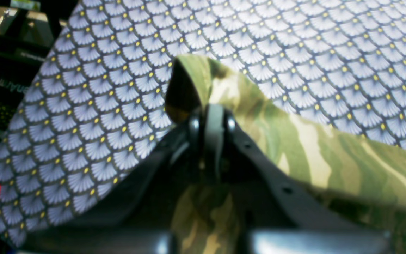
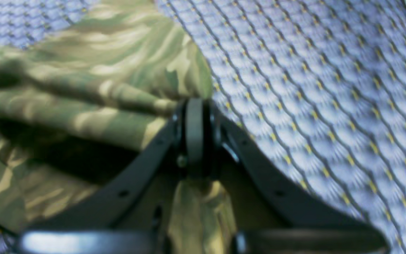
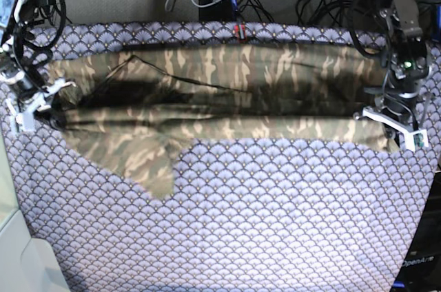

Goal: Fold the T-shirt properly
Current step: 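Grasp the hem edges and fold them over toward the collar with both grippers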

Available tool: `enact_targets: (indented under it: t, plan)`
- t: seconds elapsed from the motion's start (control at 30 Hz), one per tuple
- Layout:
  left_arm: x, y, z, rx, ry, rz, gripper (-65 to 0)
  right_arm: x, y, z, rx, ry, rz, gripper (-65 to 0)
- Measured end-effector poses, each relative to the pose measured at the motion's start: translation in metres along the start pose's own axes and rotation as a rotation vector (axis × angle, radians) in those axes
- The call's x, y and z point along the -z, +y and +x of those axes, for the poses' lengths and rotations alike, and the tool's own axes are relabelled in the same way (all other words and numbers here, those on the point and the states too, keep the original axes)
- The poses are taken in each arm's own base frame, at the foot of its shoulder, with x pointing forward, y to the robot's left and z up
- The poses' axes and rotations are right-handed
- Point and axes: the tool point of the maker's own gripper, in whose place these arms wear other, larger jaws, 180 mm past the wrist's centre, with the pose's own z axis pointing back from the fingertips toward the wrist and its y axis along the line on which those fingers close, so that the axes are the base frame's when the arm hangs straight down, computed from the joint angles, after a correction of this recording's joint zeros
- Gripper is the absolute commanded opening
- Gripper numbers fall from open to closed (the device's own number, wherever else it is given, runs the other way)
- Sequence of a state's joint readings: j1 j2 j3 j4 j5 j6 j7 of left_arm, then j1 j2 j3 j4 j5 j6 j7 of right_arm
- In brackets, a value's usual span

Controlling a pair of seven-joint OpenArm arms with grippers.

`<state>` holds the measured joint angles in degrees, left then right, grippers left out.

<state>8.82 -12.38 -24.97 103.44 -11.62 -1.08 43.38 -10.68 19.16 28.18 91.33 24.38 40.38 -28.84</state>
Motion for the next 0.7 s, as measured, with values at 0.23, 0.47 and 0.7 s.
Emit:
enact_targets:
  t: [0.23, 0.47, 0.7]
  plan:
    - [-0.009, -0.003, -0.012, 0.014, 0.031, -0.018, -64.1, -0.028, -0.028, -0.021, 0.066, 0.044, -0.113, -65.0]
    - [-0.011, 0.004, -0.027, 0.023, 0.065, 0.005, -64.1, -0.038, -0.02, -0.05, 0.107, 0.103, -0.12, -65.0]
    - [-0.009, 0.007, -0.033, 0.028, 0.08, 0.015, -64.1, -0.046, 0.001, -0.083, 0.163, 0.167, -0.098, -65.0]
